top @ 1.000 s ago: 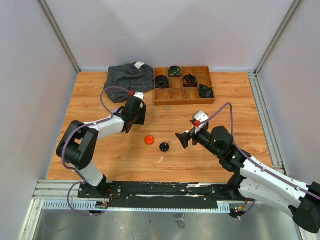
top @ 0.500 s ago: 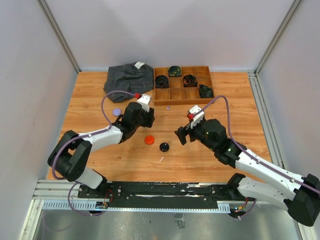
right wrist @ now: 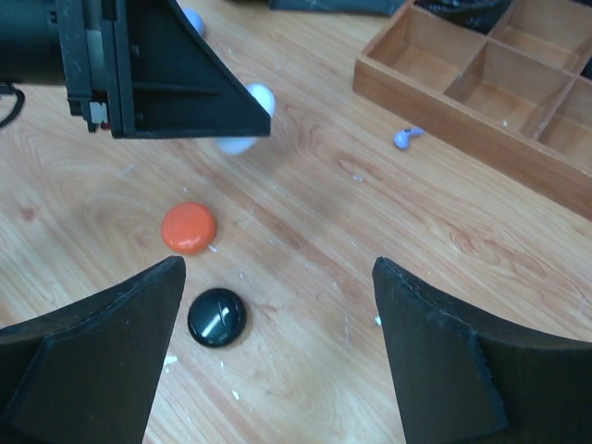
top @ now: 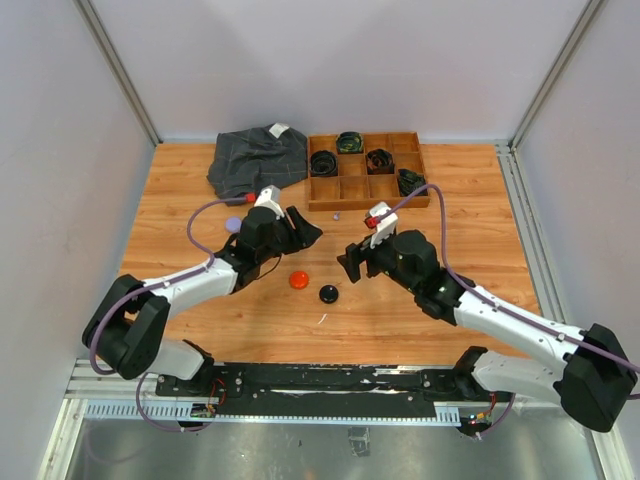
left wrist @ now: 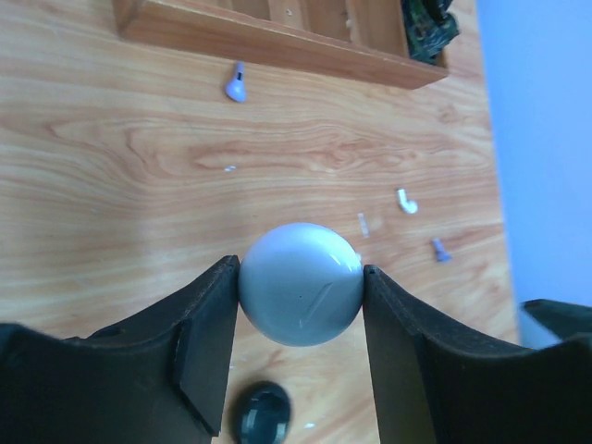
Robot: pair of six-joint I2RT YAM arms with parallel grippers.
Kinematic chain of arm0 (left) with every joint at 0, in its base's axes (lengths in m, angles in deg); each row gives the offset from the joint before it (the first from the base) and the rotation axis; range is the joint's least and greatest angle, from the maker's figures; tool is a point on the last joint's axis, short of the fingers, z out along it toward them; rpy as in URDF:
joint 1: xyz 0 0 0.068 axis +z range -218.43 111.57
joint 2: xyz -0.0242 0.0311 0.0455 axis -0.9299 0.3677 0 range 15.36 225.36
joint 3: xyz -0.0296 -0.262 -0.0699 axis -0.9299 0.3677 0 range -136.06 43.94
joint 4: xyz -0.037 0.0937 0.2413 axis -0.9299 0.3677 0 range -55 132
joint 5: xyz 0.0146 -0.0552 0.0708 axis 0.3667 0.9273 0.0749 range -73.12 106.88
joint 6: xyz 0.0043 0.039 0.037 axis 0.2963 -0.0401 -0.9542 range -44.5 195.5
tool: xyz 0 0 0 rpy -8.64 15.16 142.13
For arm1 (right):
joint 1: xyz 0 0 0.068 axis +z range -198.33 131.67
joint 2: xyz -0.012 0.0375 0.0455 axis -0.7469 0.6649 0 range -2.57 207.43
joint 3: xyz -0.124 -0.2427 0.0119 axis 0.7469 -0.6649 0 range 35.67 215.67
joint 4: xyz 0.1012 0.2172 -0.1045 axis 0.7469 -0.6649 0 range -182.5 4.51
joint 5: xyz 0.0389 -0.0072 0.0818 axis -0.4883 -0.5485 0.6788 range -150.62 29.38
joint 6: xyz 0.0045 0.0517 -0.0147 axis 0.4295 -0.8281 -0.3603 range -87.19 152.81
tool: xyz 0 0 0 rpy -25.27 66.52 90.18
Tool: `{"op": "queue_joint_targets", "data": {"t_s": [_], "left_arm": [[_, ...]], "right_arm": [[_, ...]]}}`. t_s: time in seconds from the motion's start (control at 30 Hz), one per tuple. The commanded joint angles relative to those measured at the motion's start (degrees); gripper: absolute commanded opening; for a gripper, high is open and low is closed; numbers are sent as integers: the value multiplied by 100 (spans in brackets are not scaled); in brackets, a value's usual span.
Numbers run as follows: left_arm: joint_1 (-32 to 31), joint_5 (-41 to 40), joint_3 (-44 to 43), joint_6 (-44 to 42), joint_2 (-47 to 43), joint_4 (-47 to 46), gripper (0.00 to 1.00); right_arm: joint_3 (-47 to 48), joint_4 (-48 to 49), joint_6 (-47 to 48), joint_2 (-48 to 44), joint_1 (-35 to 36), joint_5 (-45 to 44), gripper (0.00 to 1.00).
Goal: Insert the wireless bluetooth earbuds into the charging case
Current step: Pick up the charging case at the center of the board.
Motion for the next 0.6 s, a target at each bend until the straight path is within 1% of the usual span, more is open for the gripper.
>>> {"op": "queue_joint_targets", "data": {"t_s": [0.0, 0.07, 0.13, 0.33, 0.57], "left_arm": [[-28, 206, 92, 1515, -199, -299, 34], [-46, 218, 168, 1859, -274, -375, 33], [-80, 139, 287, 2133, -366, -503, 31], [-372, -266, 544, 2861, -570, -868, 27], [-800, -741, 807, 3617, -644, -1461, 27]], "right_arm": [[-292, 1261, -228, 111, -127, 176, 83], [-425, 1676, -309, 217, -129, 190, 82], [-510, 1992, -418, 308, -128, 183, 81], [-709, 2917, -634, 636, -119, 176, 76], [-764, 3580, -814, 1005, -112, 282, 69]]}}
